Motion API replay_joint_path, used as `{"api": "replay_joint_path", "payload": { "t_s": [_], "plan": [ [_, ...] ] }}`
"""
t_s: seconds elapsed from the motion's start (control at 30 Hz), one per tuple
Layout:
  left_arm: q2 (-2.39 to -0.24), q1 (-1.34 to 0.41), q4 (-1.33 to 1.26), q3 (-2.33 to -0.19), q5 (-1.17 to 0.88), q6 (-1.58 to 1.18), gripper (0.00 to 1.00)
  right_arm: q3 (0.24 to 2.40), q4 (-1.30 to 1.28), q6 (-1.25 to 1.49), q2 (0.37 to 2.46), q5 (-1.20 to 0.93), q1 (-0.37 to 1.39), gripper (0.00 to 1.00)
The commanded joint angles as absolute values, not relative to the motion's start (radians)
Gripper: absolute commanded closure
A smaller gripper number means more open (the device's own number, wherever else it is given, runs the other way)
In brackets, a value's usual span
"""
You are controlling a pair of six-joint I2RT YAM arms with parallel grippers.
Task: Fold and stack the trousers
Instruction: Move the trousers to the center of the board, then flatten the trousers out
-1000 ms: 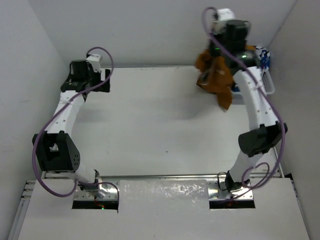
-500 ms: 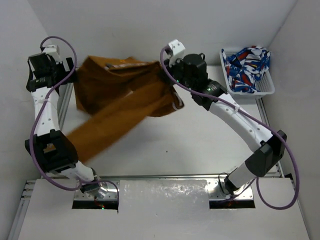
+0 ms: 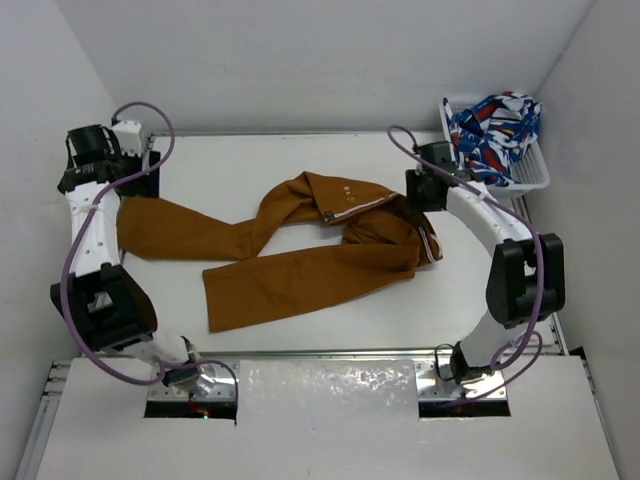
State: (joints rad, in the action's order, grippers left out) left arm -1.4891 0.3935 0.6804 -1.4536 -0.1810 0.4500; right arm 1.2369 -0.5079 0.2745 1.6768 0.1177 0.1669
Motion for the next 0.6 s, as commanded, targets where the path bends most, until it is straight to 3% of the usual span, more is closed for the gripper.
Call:
{"api": "replay_joint_path", "payload": {
  "t_s": [0.0, 0.03, 0.07, 0.1, 0.2, 0.43, 0.57],
  "plan": [
    [-1.554, 0.396, 0.726, -1.398, -0.134, 0.511, 0.17, 1.319, -0.463, 0.18, 1.648, 0.095, 0.285, 0.94],
    [-1.565, 0.394, 0.713, -1.375, -0.117, 0.511, 0.18, 1.322, -0.447, 0.142, 1.649, 0.097, 0.342, 0.96],
    [-1.594, 0.396, 0.683, -1.362, -0.091, 0.502, 0.19, 1.328, -0.414, 0.12, 1.66, 0.092, 0.366, 0.9],
    [-1.612, 0.396, 0.669, -1.353, -0.022, 0.491, 0.19, 1.336, -0.404, 0.104, 1.67, 0.081, 0.392, 0.56],
    [-1.696, 0.419, 0.664, -1.358, 0.052, 0.448, 0.18, 1.399, -0.393, 0.104, 1.744, 0.043, 0.469, 0.27],
    [-1.891, 0.595, 0.598, -1.428, 0.054, 0.325, 0.15, 1.648, -0.492, -0.108, 1.998, 0.099, 0.626, 0.1],
    [-1.994, 0.598, 0.584, -1.474, 0.043, 0.311, 0.07, 1.824, -0.653, -0.124, 2.181, 0.226, 0.638, 0.07]
  ]
}}
